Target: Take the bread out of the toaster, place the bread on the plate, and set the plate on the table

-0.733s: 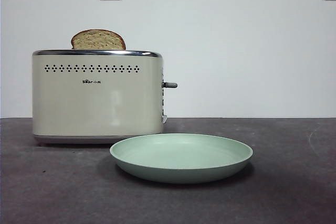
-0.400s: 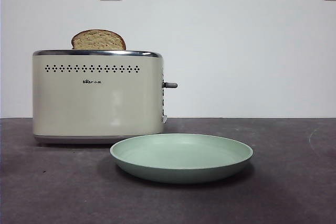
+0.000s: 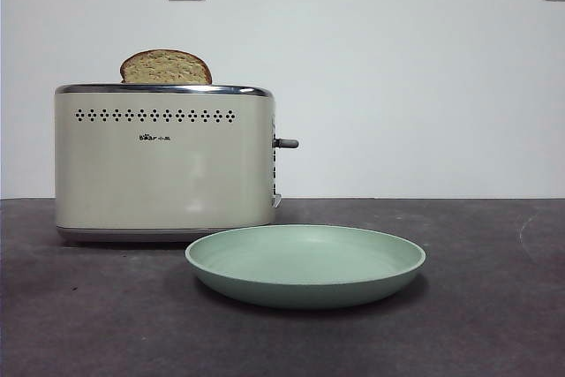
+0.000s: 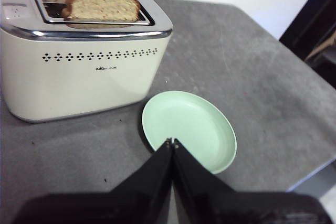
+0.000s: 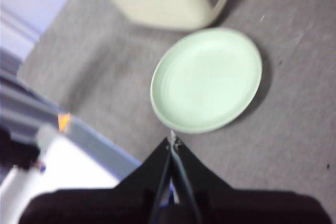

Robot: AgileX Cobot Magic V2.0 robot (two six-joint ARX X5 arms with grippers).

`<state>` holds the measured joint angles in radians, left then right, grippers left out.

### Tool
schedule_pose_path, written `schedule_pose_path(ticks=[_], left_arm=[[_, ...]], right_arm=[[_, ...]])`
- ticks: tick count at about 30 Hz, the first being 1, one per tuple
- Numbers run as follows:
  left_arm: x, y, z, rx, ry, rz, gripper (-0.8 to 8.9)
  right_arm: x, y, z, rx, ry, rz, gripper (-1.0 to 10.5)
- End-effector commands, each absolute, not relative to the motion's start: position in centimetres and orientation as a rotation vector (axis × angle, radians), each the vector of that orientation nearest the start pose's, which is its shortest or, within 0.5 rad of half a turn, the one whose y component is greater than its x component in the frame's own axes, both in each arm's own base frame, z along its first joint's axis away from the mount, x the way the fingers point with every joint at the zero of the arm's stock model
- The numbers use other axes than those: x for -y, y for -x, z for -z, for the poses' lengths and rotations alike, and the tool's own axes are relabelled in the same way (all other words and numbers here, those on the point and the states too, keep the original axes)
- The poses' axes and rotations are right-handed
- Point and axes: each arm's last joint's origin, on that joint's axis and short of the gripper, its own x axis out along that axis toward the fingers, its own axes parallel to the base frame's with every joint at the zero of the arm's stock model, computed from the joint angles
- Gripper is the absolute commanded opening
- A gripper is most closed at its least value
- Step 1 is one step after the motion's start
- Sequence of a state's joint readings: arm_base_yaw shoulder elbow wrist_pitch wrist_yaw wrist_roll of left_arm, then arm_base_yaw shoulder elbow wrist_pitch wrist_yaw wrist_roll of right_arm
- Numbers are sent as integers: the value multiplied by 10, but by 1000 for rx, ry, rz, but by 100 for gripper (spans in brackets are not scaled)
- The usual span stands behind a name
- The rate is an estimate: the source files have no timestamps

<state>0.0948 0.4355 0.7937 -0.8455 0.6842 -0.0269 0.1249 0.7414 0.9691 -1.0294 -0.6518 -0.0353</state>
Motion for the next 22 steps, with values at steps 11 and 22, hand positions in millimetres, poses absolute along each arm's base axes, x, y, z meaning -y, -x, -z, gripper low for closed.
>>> schedule_pose_path(ticks=[11, 22], left_arm=[[14, -64, -326, -474, 144, 616, 316], [13, -73, -338, -339, 64, 619, 603]], right_arm=[[-36, -107, -328, -795, -100, -813, 487], [-36, -107, -328, -796, -101, -813, 630]])
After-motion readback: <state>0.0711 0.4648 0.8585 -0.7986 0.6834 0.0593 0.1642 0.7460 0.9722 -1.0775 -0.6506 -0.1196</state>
